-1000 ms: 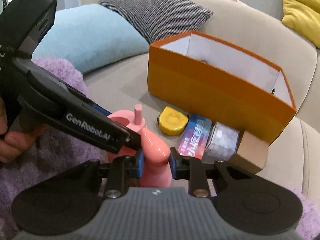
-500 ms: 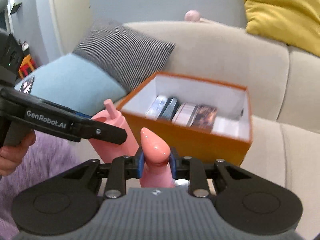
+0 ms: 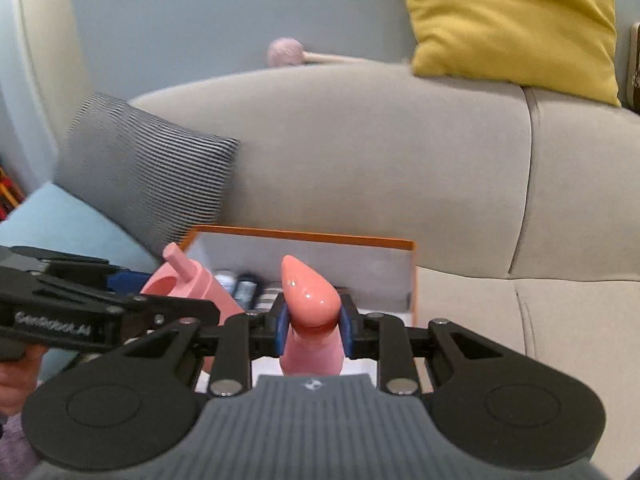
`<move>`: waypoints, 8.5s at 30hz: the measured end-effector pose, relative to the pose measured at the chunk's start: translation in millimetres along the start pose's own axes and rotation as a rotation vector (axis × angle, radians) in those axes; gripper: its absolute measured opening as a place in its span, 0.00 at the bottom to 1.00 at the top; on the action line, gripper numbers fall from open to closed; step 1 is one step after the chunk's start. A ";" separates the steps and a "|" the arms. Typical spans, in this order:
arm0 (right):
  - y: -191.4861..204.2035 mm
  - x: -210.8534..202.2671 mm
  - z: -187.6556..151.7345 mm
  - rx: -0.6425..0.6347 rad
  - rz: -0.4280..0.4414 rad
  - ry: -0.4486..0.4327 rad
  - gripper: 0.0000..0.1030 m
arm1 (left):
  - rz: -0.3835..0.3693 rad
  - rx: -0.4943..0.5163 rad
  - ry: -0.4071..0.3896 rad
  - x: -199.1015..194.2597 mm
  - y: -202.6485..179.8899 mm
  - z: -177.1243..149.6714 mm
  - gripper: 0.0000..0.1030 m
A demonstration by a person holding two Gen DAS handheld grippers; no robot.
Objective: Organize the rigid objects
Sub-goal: 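Lift the pink cup and pump bottle and carry both over the orange box, then lower the pink cup with the left tool while the right tool lowers the pump bottle, then open both tools and move them back to the items in front of the box, then grasp the clear cube box with the left tool while the right tool grasps the brown cardboard box, then lift the clear cube box and brown box and carry both over the orange box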
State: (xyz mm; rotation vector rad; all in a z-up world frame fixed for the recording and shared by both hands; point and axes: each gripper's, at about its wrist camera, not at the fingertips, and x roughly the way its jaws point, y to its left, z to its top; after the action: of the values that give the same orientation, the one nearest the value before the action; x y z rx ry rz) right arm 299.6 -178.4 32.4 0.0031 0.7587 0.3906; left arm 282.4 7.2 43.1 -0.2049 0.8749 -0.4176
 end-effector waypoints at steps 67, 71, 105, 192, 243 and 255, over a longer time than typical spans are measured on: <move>-54.8 78.3 -19.2 0.058 -0.229 0.001 0.50 | 0.061 0.083 0.219 157.0 -13.1 -0.6 0.73; -55.1 73.0 -21.1 0.053 -0.225 0.006 0.50 | 0.044 0.124 0.233 140.4 -15.2 -0.8 0.78; -31.2 12.5 -52.3 -0.005 -0.148 -0.036 0.43 | 0.021 0.148 0.084 22.0 -23.9 -34.0 0.39; -14.7 22.9 -185.0 0.166 -0.146 0.261 0.61 | 0.211 -0.183 0.256 81.2 -41.5 -143.5 0.62; 0.9 15.1 -173.4 0.084 -0.128 0.287 0.59 | 0.116 -0.154 0.294 39.7 -32.0 -137.6 0.56; 28.4 -29.0 -141.3 -0.065 -0.040 0.235 0.59 | 0.064 -0.128 0.249 -12.1 -38.8 -112.9 0.56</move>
State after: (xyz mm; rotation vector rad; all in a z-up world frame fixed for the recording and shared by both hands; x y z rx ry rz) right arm 176.0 -181.3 -47.3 -0.1212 0.9761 0.3810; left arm 177.2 -23.0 -6.2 -0.2450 1.1517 -0.3320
